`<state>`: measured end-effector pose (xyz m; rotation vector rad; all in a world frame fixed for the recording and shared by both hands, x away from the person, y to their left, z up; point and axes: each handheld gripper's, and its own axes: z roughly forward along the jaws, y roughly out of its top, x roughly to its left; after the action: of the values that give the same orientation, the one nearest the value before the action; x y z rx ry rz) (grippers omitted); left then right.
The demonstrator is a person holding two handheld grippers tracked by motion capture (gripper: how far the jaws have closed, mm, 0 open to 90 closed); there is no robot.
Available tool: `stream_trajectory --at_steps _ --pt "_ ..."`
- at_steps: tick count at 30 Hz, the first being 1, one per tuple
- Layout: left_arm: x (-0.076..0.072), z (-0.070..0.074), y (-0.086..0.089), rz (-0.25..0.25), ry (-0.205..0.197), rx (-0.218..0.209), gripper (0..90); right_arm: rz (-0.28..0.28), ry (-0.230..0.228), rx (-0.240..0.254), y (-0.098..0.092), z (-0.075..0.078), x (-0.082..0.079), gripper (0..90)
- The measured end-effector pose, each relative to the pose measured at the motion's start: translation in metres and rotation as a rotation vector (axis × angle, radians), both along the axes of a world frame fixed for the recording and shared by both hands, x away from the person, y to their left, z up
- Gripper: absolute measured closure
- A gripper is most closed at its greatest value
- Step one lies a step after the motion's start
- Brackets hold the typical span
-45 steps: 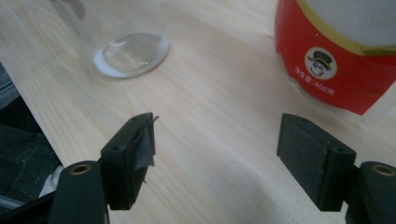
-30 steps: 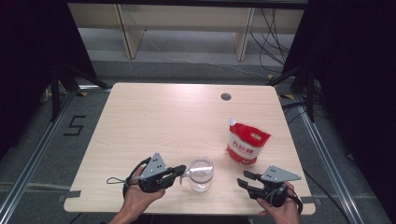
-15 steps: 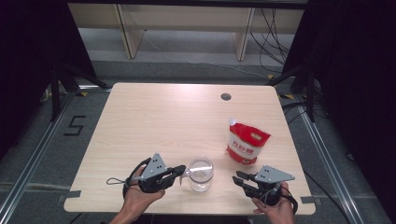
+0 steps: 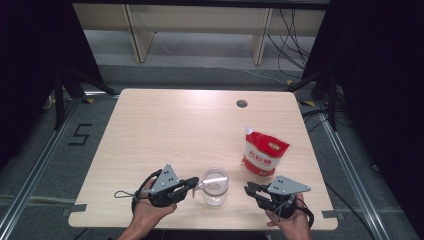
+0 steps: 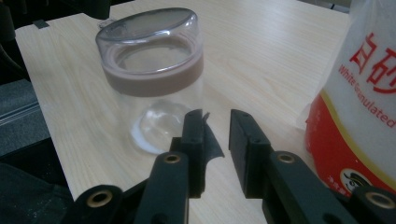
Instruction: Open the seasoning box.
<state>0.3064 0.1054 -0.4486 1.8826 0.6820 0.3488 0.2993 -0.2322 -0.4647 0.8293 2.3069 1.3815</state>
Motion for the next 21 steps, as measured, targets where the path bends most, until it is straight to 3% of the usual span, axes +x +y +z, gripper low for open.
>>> stream_trajectory --at_steps 13,15,17,19,21 --pt "0.000 -0.001 0.000 -0.001 -0.011 0.018 88.7 0.040 -0.024 -0.010 0.013 0.002 0.001 83.2" --pt "0.000 -0.001 0.000 -0.002 -0.009 0.018 88.7 0.066 -0.024 -0.005 0.015 0.003 0.002 84.3" --pt "0.001 -0.001 0.000 -0.004 -0.010 0.015 88.7 0.072 -0.061 -0.009 0.017 0.005 0.002 85.5" --pt "0.000 -0.001 0.000 -0.002 -0.009 0.018 88.7 0.068 -0.042 0.002 0.021 0.006 0.000 86.0" --pt "0.000 -0.001 0.000 -0.002 -0.009 0.017 88.7 0.084 -0.059 -0.004 0.024 0.006 0.003 86.0"
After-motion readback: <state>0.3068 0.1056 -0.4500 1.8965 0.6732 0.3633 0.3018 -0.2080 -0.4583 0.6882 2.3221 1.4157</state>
